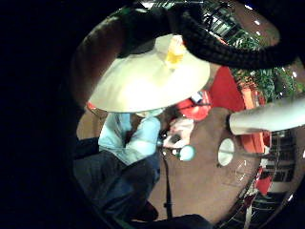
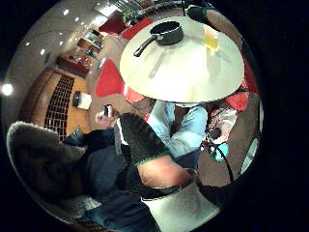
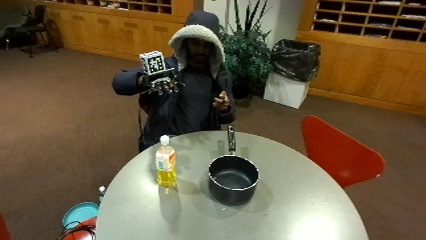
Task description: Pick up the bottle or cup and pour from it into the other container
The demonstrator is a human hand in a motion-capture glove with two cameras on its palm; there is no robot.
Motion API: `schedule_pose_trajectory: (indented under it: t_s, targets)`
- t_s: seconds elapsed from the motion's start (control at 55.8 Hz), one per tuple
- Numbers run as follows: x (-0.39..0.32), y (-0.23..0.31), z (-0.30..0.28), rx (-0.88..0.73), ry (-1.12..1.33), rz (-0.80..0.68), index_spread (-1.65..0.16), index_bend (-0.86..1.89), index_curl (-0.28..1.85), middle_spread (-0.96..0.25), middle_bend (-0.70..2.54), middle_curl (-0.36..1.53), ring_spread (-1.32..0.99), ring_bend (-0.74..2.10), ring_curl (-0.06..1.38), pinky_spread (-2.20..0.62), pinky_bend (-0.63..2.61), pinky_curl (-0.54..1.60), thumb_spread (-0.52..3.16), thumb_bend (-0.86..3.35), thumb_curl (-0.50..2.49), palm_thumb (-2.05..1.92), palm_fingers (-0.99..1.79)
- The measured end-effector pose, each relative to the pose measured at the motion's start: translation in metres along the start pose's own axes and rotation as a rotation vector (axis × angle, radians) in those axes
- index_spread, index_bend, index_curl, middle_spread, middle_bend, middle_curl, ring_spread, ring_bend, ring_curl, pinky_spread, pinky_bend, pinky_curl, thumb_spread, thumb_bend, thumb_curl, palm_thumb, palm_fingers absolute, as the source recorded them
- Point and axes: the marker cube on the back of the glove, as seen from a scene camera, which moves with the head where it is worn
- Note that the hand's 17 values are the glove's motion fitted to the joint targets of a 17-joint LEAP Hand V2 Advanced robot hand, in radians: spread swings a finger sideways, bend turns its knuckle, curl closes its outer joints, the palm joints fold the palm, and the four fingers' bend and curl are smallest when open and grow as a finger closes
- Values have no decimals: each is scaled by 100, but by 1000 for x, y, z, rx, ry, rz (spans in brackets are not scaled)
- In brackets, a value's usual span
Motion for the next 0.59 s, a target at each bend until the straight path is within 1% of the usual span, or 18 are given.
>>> schedule_pose_trajectory:
  t_s: [0.072, 0.125, 0.161, 0.215, 0.233, 0.269, 0.323, 0.358, 0.412, 0.466, 0.538, 0.591]
  targets:
    - [0, 8, 2, -4, -8, 29, -27, 30, 15, -3, 25, 10, 8, 19, 6, 22, 36, 13, 60, 10, 9, 21, 47]
    - [1, 10, 4, 23, -11, 56, -32, 29, 18, -3, 25, 14, 10, 18, 9, 26, 36, 16, 73, 8, 12, 22, 46]
    - [3, 0, 5, 99, -12, 139, -34, 28, 20, -4, 25, 15, 11, 18, 10, 28, 36, 18, 80, 7, 13, 22, 45]
    - [3, -21, 7, 275, -10, 354, -36, 27, 22, -4, 25, 17, 12, 17, 10, 30, 36, 19, 87, 5, 16, 23, 45]
    - [4, -22, 7, 290, -7, 374, -36, 26, 23, -4, 25, 18, 12, 17, 10, 31, 36, 20, 89, 5, 16, 23, 44]
    - [6, -17, 6, 248, -1, 331, -37, 26, 24, -4, 24, 19, 13, 17, 11, 32, 35, 21, 92, 3, 18, 24, 44]
    - [10, -1, 4, 73, -4, 155, -38, 24, 25, -4, 24, 21, 13, 17, 11, 33, 35, 22, 95, 2, 19, 24, 44]
    - [12, 4, 2, -1, -6, 83, -39, 24, 26, -4, 23, 21, 13, 17, 12, 33, 34, 23, 97, 0, 20, 25, 44]
    - [16, 2, 2, -15, 6, 79, -39, 23, 27, -4, 23, 23, 14, 17, 12, 34, 34, 24, 99, -1, 22, 26, 44]
    - [23, -6, 4, 28, 30, 81, -40, 22, 28, -4, 22, 24, 14, 17, 12, 34, 33, 25, 100, -2, 24, 26, 44]
    - [37, -25, 7, 112, 64, 187, -40, 21, 30, -3, 21, 25, 14, 17, 13, 35, 33, 26, 101, -2, 25, 26, 44]
    - [55, -44, 9, 114, 72, 201, -40, 19, 30, -3, 20, 26, 14, 17, 13, 35, 33, 27, 101, -2, 26, 27, 44]
